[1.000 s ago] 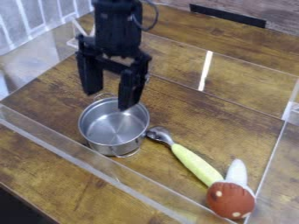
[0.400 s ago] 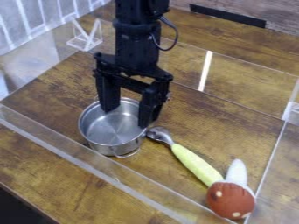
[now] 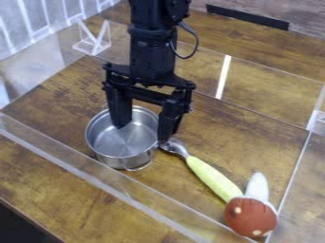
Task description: Move the green spoon to the left
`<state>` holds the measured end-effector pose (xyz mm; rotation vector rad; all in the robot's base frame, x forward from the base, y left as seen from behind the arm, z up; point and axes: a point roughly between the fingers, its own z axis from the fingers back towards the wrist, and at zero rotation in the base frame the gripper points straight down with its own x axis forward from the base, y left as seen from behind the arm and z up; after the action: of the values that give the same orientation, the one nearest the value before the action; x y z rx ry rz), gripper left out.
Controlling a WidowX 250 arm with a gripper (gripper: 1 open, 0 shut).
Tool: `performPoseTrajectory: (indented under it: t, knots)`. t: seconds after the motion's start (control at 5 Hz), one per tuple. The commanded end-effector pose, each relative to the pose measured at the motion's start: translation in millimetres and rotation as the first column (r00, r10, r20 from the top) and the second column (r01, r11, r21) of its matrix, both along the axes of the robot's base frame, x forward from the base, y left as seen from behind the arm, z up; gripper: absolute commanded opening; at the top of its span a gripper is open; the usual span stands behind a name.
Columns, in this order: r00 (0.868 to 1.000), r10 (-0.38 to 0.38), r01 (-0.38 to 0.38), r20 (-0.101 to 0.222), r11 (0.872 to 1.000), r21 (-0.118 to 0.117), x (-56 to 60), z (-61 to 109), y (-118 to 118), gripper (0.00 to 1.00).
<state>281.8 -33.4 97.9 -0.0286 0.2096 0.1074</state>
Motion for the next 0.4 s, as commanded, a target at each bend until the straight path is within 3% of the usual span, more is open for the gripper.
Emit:
performPoseTrajectory:
  t: [0.0, 0.2]
  knots:
    - [0.992, 0.117, -0.117, 0.053, 0.993, -0.006, 8.4, 3.6, -11.9, 1.00]
    - [0.951, 0.300, -0.299, 0.070, 0.954, -0.026, 7.7, -5.0, -17.7, 1.00]
